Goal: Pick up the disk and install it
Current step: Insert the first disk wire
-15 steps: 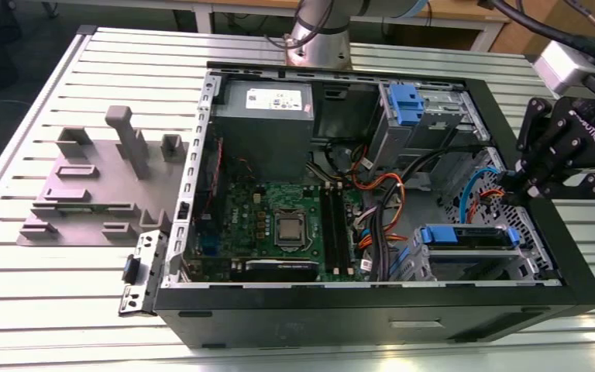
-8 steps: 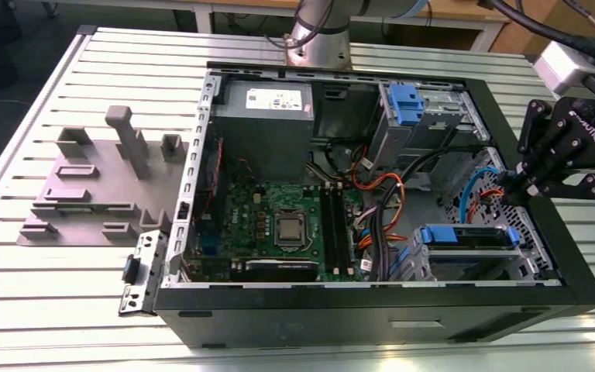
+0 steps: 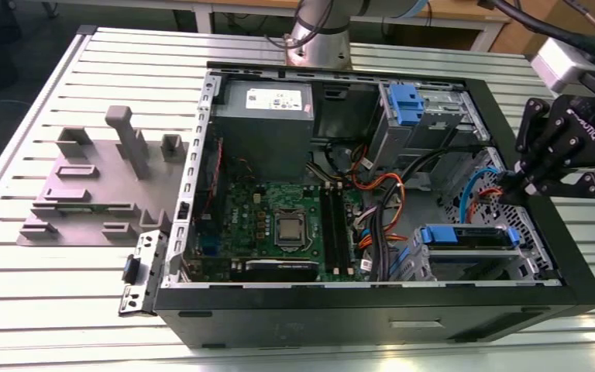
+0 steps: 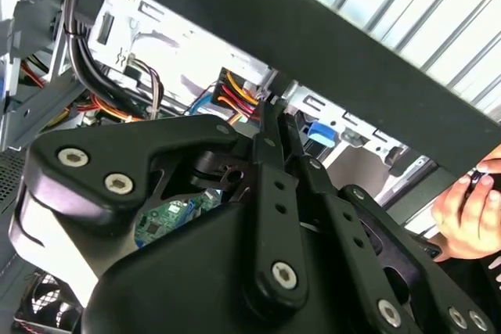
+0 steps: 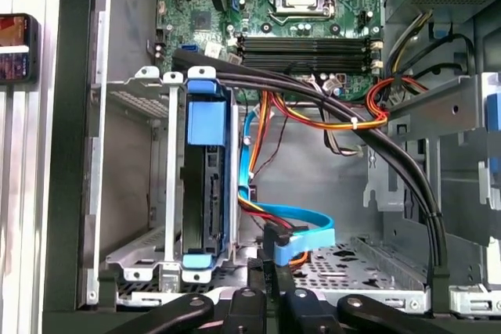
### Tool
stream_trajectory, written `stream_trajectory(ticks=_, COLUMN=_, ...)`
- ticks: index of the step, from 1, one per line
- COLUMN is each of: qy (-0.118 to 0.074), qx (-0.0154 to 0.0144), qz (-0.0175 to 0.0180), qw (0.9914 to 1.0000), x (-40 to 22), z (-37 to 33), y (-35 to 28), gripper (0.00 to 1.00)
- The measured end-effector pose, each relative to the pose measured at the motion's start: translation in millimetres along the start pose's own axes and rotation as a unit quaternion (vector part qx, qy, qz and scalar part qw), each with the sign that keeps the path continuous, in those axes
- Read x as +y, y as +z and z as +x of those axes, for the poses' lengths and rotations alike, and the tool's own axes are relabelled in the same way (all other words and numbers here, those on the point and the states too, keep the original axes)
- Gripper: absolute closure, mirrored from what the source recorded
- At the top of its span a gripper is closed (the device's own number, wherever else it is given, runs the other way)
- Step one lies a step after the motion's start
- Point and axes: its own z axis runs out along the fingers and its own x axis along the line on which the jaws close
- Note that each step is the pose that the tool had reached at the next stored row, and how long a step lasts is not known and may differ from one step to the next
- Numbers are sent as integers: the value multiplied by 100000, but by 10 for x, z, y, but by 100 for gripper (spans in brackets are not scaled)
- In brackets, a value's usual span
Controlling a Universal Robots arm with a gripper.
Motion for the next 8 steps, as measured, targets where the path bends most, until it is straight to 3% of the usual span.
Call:
stream_trajectory(ticks=4, qy=-106, qx=16, qz=74, qw=100000, x=31, z=25, y=3, gripper=84)
stream_trajectory(ticks=8, qy=-515, qx=38, qz=382, qw=99998, x=46, z=86, y=13, gripper=84)
